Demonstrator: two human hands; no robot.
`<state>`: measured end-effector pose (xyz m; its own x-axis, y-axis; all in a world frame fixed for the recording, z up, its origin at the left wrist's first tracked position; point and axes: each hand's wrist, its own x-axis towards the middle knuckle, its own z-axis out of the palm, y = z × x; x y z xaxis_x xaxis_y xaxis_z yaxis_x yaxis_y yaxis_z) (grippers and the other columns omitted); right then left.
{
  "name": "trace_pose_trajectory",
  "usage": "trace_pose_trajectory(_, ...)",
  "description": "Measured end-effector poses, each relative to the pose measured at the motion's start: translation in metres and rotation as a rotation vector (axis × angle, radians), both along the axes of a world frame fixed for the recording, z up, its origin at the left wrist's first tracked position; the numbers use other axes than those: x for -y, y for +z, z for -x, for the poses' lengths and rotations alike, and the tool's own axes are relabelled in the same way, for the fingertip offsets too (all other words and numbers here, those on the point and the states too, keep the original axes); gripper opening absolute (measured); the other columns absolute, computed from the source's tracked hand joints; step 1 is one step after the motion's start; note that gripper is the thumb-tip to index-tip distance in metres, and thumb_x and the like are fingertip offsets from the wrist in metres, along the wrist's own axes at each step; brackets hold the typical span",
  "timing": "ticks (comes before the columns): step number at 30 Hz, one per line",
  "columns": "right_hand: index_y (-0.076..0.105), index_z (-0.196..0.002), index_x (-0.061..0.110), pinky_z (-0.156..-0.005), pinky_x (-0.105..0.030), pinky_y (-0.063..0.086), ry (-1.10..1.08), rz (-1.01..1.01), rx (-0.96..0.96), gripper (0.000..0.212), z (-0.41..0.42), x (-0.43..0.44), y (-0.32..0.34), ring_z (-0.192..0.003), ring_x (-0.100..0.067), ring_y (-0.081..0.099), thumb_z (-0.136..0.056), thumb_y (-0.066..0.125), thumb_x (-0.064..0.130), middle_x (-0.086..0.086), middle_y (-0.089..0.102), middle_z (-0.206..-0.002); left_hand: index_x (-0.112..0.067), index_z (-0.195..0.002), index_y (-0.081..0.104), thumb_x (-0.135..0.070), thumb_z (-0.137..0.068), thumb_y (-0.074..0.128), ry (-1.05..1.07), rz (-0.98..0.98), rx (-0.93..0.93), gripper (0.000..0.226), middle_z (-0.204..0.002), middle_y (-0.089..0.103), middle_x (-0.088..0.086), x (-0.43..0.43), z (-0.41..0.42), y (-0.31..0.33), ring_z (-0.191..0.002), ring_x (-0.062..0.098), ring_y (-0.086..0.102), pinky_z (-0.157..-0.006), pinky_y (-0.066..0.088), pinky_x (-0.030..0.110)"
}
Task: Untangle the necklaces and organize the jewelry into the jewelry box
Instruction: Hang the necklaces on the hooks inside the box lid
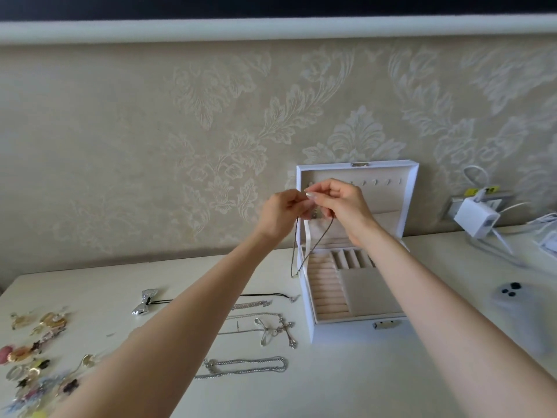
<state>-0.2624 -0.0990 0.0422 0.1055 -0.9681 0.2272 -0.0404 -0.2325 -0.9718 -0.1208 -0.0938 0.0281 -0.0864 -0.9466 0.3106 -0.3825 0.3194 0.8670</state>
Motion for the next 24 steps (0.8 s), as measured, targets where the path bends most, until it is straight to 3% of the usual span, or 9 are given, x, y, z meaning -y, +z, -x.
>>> trace_pose_trajectory(4,0.065,-0.088,0.009,-0.042,-0.018,0.031,0.0,-0.011,0.058,0.004,0.02,0.0,0.012,-0.043,-0.006,0.04,-0.087,0.063,0.005,-0.005,0.055,-0.068,-0.018,-0.072,0.059,-0.009,-0.093,0.055,-0.032,-0.018,-0.149,0.023,-0.058,0.062,-0.009,0.005,0.026,0.008,-0.062,0.015,0.062,-0.072,0.054,0.035)
trace_pose_trajectory(7,0.066,-0.099,0.004,-0.047,-0.019,0.031,-0.001,-0.009,0.057,0.013,0.035,-0.002,0.017,-0.049,-0.009,0.039,-0.087,0.061,0.004,-0.006,0.057,-0.073,-0.012,-0.076,0.057,-0.011,-0.096,0.051,-0.043,-0.01,-0.24,0.021,-0.06,0.062,-0.002,0.006,0.043,0.016,-0.057,0.009,0.06,-0.061,0.049,0.022)
trace_pose_trajectory(12,0.066,-0.108,0.003,-0.05,-0.019,0.036,-0.048,0.007,0.025,0.023,0.054,-0.001,0.022,-0.053,-0.009,0.043,-0.087,0.059,-0.003,-0.004,0.058,-0.071,-0.008,-0.08,0.056,-0.012,-0.097,0.051,-0.071,0.015,-0.296,0.018,-0.066,0.06,0.004,0.012,0.061,0.027,-0.062,0.012,0.06,-0.066,0.05,0.023)
trace_pose_trajectory(18,0.07,-0.09,0.01,-0.046,-0.019,0.034,-0.134,0.021,0.007,0.009,0.071,0.004,0.023,-0.048,-0.007,0.042,-0.086,0.063,0.004,-0.001,0.056,-0.064,-0.013,-0.075,0.056,-0.017,-0.095,0.055,-0.047,0.036,-0.251,0.02,-0.064,0.053,0.0,0.013,0.075,0.033,-0.057,0.01,0.05,-0.054,0.043,0.015)
trace_pose_trajectory(24,0.066,-0.084,0.008,-0.042,-0.019,0.032,-0.144,0.035,0.024,0.007,0.077,0.006,0.019,-0.046,-0.01,0.042,-0.088,0.064,0.013,-0.004,0.057,-0.063,-0.014,-0.076,0.057,-0.017,-0.095,0.055,-0.054,0.034,-0.238,0.019,-0.065,0.054,-0.002,0.014,0.081,0.034,-0.057,0.008,0.051,-0.054,0.042,0.013)
